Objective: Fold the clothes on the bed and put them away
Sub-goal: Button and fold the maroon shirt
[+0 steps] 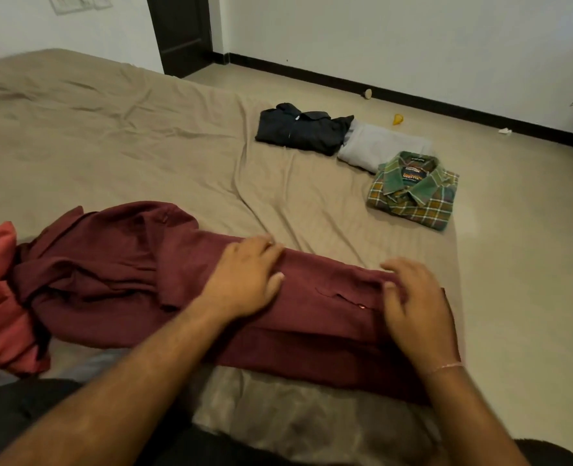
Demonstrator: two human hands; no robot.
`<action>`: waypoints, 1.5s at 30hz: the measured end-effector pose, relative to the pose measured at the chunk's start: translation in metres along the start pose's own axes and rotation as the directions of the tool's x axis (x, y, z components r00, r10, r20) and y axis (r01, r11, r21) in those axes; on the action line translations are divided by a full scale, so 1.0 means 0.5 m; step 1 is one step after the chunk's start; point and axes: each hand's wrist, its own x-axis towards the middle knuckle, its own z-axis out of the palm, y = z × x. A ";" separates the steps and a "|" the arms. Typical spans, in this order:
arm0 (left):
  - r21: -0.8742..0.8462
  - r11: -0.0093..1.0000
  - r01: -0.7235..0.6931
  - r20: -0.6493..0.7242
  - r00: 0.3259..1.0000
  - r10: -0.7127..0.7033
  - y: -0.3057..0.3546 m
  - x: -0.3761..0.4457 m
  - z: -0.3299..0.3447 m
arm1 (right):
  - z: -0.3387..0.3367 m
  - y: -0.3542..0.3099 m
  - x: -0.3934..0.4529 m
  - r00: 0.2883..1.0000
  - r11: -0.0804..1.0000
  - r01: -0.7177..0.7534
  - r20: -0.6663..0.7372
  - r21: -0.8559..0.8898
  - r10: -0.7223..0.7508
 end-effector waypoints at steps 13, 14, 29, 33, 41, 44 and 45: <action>0.115 0.984 0.137 0.285 0.944 -0.164 -0.032 -0.063 0.054 | 0.105 0.038 -0.045 0.845 0.854 0.122 0.504 -0.506 0.178; 0.122 0.980 0.155 0.300 0.936 -0.186 -0.058 -0.074 0.039 | 0.109 0.033 -0.044 0.848 0.854 0.130 0.503 -0.504 0.168; -0.179 0.764 0.619 -0.122 0.757 -0.642 -0.380 -0.246 -0.239 | 0.306 -0.393 -0.022 0.806 0.935 0.354 0.497 0.029 -0.321; 0.007 0.703 0.711 0.101 0.699 -0.708 -0.460 -0.323 -0.241 | 0.370 -0.428 0.001 0.731 0.972 0.233 0.653 0.034 -0.199; -0.107 0.737 0.668 -0.021 0.739 -0.673 -0.499 -0.350 -0.203 | 0.367 -0.328 -0.011 0.652 0.851 0.516 0.688 -0.095 -0.319; -0.075 0.624 0.778 0.016 0.627 -0.779 -0.531 -0.363 -0.203 | 0.356 -0.289 -0.024 0.706 0.838 0.521 0.633 -0.161 -0.318; -0.133 0.562 0.816 0.021 0.570 -0.822 -0.547 -0.371 -0.202 | 0.353 -0.279 -0.028 0.725 0.844 0.508 0.613 -0.171 -0.313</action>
